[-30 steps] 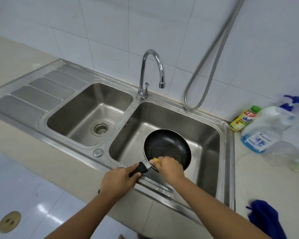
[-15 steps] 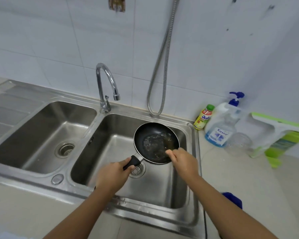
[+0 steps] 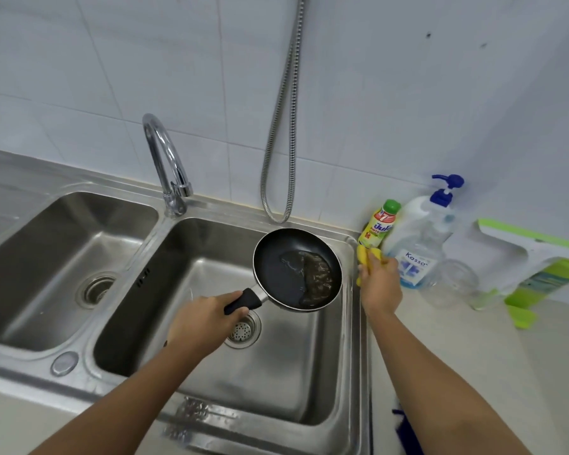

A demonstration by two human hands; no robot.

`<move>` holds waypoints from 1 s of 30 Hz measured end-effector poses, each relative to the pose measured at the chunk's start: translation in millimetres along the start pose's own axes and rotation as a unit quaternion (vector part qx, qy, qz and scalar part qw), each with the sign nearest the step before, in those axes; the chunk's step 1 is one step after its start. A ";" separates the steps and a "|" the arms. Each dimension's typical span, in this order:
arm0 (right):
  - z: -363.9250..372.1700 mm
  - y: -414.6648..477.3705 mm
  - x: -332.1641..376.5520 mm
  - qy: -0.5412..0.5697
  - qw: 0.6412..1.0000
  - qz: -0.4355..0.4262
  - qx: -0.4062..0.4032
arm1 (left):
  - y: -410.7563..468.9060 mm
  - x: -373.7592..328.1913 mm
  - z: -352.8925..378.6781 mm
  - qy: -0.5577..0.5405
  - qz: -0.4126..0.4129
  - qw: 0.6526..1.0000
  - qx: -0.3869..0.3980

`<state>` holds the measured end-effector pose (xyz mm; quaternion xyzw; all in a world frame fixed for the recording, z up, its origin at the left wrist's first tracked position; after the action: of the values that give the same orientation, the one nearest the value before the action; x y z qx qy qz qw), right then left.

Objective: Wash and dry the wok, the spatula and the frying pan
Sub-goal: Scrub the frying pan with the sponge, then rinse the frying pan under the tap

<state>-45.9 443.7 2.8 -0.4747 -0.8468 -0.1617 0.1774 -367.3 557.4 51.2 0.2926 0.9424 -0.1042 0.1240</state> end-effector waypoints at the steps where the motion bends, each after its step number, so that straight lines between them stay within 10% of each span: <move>1: 3.4 1.1 -1.0 0.011 1.000 0.006 -0.008 | 1.1 0.5 0.5 -0.002 -0.002 1.000 -0.001; 13: 16.6 -12.5 18.6 0.000 0.997 -0.013 -0.077 | 2.3 8.3 -4.5 -0.012 -0.012 1.000 -0.015; 24: 32.0 -24.1 95.2 0.176 0.972 0.001 0.154 | -22.8 75.5 -47.5 0.107 0.072 0.985 -0.112; 30: 33.6 -62.1 135.5 0.197 0.970 0.027 0.141 | -26.0 135.4 -63.7 0.179 0.156 0.954 -0.182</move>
<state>-170.3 528.9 28.0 -0.4261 -0.7964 -0.1260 0.4103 -501.4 624.7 74.9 0.4222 0.8948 0.1439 0.0187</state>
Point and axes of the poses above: each hand's wrist, its own y-axis towards the middle knuckle, its own z-axis out of the palm, x = y × z, the point moved 1 cm from there along y, towards the middle knuckle, and after that the axes turned 5 degrees about y, right-handed, at the moved point
